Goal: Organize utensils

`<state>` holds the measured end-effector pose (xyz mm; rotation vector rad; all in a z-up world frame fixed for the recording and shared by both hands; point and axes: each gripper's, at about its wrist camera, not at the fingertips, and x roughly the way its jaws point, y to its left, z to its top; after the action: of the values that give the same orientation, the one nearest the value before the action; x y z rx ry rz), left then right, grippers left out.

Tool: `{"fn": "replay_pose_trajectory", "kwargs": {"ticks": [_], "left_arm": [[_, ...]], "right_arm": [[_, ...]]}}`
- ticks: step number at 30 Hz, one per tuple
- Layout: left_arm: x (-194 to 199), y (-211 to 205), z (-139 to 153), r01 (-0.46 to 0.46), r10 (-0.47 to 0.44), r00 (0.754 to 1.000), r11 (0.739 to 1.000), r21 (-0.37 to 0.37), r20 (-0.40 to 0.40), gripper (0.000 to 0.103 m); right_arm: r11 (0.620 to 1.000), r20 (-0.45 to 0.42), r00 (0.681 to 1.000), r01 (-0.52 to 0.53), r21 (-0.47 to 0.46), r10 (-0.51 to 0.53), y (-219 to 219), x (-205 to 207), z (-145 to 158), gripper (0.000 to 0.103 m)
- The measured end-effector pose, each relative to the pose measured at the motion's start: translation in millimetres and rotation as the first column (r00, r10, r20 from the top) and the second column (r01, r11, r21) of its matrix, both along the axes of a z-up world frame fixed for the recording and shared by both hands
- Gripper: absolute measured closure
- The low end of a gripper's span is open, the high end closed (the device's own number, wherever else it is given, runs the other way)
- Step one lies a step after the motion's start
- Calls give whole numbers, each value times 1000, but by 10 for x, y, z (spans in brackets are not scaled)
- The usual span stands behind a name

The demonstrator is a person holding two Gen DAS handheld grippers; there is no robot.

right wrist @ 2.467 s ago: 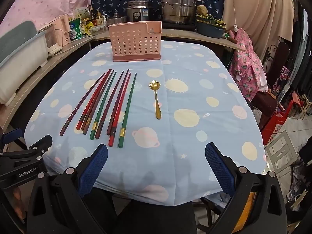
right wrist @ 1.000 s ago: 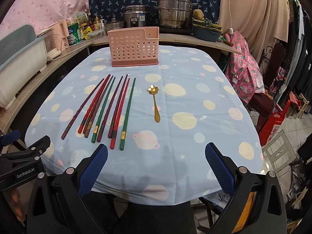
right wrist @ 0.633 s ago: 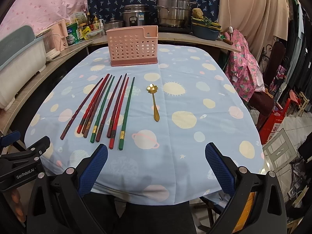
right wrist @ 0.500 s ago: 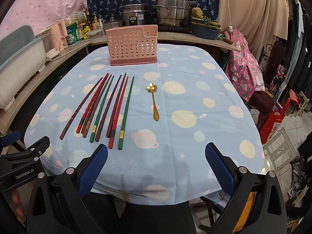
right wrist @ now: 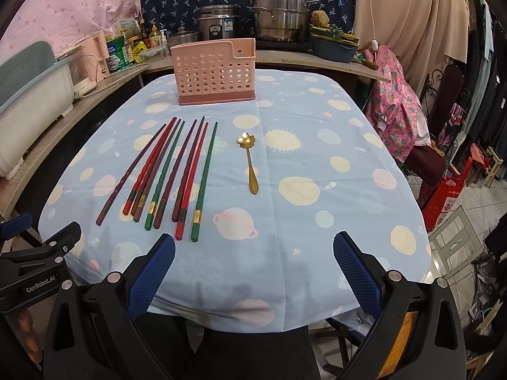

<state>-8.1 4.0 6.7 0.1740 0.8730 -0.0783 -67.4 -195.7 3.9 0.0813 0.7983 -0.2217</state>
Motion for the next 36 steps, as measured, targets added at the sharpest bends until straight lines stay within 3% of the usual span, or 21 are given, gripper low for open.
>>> {"fn": "replay_pose_trajectory", "kwargs": {"ticks": [36], "left_arm": [[-6,-16,-23,4,-4,1000,1000,3,0,7]], "right_arm": [[1000,-1,1000,-2,0,2,-6,6,3,7]]}}
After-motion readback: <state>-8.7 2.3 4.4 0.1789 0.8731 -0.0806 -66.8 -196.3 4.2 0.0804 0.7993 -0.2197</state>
